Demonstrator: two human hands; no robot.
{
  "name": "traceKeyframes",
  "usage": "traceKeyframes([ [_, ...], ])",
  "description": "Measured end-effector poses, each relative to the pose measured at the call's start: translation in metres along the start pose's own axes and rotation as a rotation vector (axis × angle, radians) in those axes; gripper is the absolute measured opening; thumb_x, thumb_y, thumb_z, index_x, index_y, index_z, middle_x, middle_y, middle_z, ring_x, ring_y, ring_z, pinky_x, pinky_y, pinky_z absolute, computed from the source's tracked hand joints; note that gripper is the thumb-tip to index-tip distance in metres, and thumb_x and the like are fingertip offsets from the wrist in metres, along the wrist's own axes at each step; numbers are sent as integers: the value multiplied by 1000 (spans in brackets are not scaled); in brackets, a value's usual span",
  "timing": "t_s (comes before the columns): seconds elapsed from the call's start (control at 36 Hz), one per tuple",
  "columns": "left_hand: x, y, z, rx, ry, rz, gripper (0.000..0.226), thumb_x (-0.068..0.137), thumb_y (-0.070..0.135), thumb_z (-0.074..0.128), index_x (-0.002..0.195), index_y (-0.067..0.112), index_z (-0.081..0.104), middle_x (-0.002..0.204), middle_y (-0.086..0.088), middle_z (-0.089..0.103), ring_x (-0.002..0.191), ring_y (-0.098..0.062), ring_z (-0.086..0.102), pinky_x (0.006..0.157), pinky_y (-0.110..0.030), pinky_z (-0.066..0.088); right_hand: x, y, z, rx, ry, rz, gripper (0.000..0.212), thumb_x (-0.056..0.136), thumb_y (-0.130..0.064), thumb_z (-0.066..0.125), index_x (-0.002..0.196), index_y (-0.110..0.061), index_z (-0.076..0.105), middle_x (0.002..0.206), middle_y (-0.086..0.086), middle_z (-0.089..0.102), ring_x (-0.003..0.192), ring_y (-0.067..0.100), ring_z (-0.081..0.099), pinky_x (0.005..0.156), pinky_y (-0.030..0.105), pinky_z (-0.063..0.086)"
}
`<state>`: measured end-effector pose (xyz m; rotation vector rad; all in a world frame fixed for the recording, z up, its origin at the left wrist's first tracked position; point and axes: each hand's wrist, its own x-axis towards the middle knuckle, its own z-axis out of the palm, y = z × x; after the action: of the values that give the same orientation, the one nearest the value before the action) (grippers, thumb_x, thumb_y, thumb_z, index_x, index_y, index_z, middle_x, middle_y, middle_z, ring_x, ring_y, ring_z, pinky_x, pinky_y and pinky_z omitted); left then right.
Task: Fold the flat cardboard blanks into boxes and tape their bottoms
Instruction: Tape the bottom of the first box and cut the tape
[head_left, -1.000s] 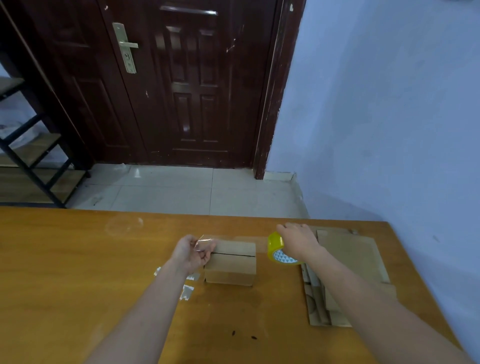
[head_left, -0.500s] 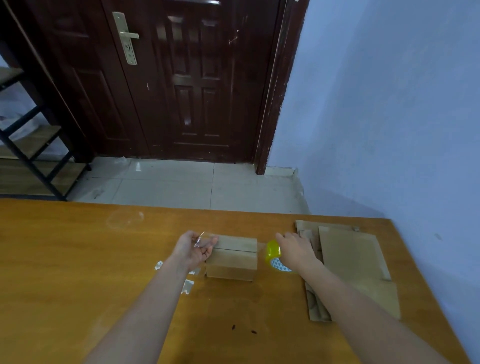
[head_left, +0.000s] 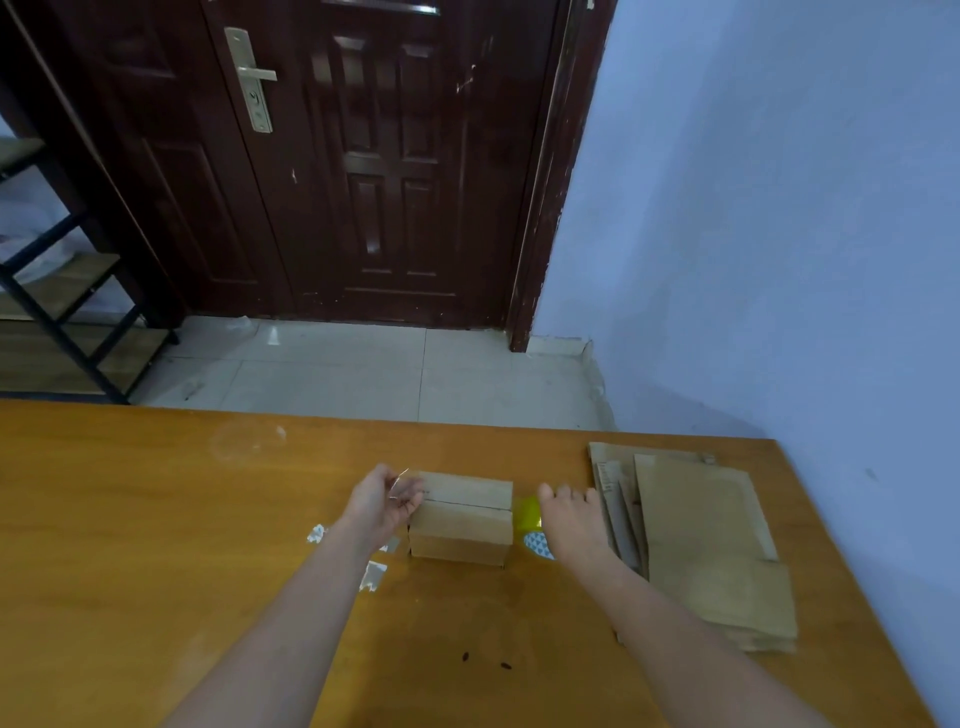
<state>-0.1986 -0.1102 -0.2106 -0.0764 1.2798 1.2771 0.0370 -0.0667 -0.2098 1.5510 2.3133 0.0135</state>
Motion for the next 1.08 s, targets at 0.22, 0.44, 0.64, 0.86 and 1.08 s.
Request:
traceKeyframes([
  [0.22,2,-6,-6,40,52,97,24,99,6,34,77,2,43,73,-10,44,65,-17,46,52,-26,57,-2,-7,1,12,-5,10,33,86,-5,54,116,-13,41,115,10,56,109,28,53,95,39,33],
  [0.44,9,-8,-23,179,49,116,18,96,-1,38,80,4,42,72,-11,38,64,-20,45,43,-22,53,0,-9,3,35,-17,22,38,84,-7,59,116,-14,41,116,9,55,110,27,53,97,38,33],
  [0.64,9,-9,-28,293,-4,121,19,95,-3,40,77,4,43,71,-12,44,61,-23,47,42,-22,50,-1,-6,3,40,-20,23,43,83,-10,61,120,-14,39,116,9,55,112,27,52,101,40,32],
  [0.86,17,-13,-36,356,-50,108,18,99,6,44,81,4,47,74,-12,50,64,-20,47,57,-29,47,3,-6,5,40,-25,25,44,83,-12,62,121,-14,39,116,9,55,111,26,53,98,39,34],
  [1.08,23,-37,-23,649,14,140,22,103,15,34,86,8,47,68,-7,43,58,-17,38,48,-21,35,5,-11,10,82,-22,39,44,84,-13,61,122,-15,40,119,10,54,115,28,51,99,39,33],
])
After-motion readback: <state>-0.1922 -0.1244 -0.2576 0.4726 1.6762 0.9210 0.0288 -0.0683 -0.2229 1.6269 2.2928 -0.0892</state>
